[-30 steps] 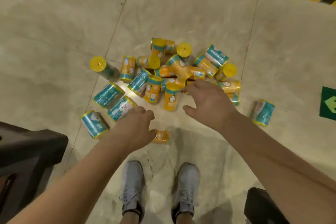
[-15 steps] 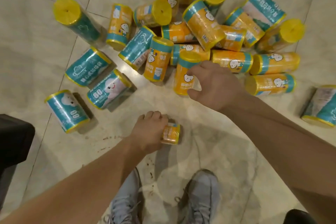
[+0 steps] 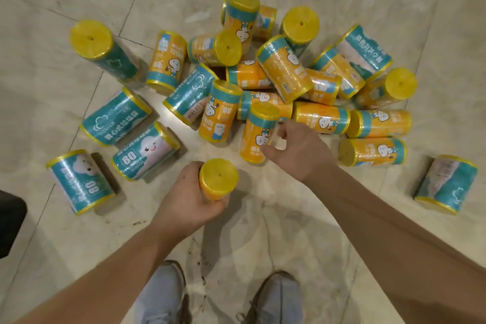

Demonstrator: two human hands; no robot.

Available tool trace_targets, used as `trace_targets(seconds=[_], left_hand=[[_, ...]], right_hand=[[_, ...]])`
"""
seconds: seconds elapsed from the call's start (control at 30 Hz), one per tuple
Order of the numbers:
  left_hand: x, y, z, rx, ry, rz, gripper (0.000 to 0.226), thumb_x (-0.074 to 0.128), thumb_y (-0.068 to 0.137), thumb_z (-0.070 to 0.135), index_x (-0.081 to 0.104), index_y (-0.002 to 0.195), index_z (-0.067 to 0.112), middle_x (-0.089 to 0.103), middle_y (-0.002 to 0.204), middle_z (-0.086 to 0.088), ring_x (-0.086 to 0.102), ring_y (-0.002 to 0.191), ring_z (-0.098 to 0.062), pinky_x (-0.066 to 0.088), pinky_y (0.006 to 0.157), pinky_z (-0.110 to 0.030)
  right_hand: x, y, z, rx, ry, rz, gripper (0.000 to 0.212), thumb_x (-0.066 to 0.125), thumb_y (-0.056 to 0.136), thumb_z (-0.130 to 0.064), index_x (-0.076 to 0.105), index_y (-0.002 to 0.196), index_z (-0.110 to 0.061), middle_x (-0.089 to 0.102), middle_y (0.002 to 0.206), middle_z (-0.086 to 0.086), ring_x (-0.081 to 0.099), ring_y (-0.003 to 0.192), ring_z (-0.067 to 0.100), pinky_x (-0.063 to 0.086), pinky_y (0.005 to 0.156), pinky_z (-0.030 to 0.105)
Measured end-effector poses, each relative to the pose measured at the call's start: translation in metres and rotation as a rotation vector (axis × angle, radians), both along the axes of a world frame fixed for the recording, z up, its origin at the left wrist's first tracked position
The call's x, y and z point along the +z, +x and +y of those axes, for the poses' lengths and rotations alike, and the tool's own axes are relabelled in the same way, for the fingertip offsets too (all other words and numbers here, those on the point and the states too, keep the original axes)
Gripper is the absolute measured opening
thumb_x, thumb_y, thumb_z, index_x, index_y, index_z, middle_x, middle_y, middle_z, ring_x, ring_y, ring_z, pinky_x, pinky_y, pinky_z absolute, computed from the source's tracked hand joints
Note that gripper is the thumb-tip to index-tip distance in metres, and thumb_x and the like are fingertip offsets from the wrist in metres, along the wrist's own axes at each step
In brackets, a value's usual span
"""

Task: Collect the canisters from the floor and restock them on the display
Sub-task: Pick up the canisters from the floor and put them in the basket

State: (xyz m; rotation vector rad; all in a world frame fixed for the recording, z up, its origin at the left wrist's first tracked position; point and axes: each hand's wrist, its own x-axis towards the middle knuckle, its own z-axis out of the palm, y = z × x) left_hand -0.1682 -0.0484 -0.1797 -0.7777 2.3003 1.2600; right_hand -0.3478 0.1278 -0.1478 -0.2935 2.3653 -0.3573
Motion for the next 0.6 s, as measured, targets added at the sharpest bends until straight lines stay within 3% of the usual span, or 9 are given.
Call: trace_targets(seconds=[0.07, 0.17, 0.27, 0.4, 0.53, 0.6], left_hand=[[0.011, -0.006, -0.008, 0.107, 0.039, 0.069, 0.064, 0.090, 0.067, 0.027, 0.049, 0.116, 0.034, 0.061, 0.111, 0.019, 0.057, 0.100, 0.012, 0.039, 0.075, -0.004], [0.023, -0.017, -0.019, 0.176, 0.082, 0.129, 0.064, 0.091, 0.071, 0.023, 0.049, 0.116, 0.040, 0.063, 0.107, 0.028, 0.058, 0.102, 0.010, 0.042, 0.079, -0.006], [0.026, -0.023, -0.029, 0.205, 0.115, 0.185, 0.064, 0.091, 0.072, 0.019, 0.049, 0.119, 0.033, 0.064, 0.108, 0.023, 0.060, 0.101, 0.009, 0.043, 0.080, -0.003], [0.028, -0.026, -0.042, 0.229, 0.117, 0.206, 0.068, 0.091, 0.071, 0.020, 0.048, 0.123, 0.032, 0.062, 0.110, 0.021, 0.058, 0.097, 0.014, 0.042, 0.075, -0.002], [0.049, -0.027, -0.049, 0.268, 0.099, 0.199, 0.073, 0.094, 0.067, 0.029, 0.047, 0.122, 0.038, 0.061, 0.115, 0.023, 0.058, 0.103, 0.008, 0.047, 0.087, -0.018], [0.077, -0.029, -0.051, 0.297, 0.085, 0.200, 0.073, 0.095, 0.065, 0.031, 0.048, 0.121, 0.039, 0.062, 0.114, 0.025, 0.058, 0.107, 0.006, 0.048, 0.091, -0.023]], right_hand=[[-0.009, 0.002, -0.007, -0.157, -0.039, -0.073, 0.071, 0.075, 0.083, -0.057, 0.049, 0.132, -0.014, 0.054, 0.133, 0.004, 0.052, 0.123, 0.021, 0.045, 0.100, 0.038], [-0.027, 0.007, -0.024, -0.353, -0.114, -0.117, 0.089, 0.081, 0.071, -0.064, 0.046, 0.138, -0.018, 0.056, 0.136, 0.002, 0.055, 0.127, 0.022, 0.048, 0.104, 0.045], [-0.049, 0.010, -0.039, -0.485, -0.170, -0.090, 0.086, 0.085, 0.068, -0.061, 0.047, 0.133, -0.019, 0.061, 0.128, 0.001, 0.059, 0.121, 0.022, 0.050, 0.099, 0.038], [-0.058, 0.011, -0.048, -0.607, -0.247, -0.079, 0.075, 0.085, 0.076, -0.046, 0.048, 0.134, -0.018, 0.061, 0.118, -0.003, 0.059, 0.109, 0.016, 0.040, 0.083, 0.023], [-0.029, 0.015, -0.039, -0.567, -0.286, -0.075, 0.069, 0.088, 0.074, -0.043, 0.051, 0.129, -0.021, 0.056, 0.106, -0.011, 0.055, 0.094, 0.008, 0.041, 0.077, 0.021], [0.003, 0.015, -0.034, -0.537, -0.352, -0.059, 0.071, 0.090, 0.071, -0.041, 0.051, 0.128, -0.027, 0.060, 0.106, -0.016, 0.060, 0.091, -0.001, 0.043, 0.072, 0.012]])
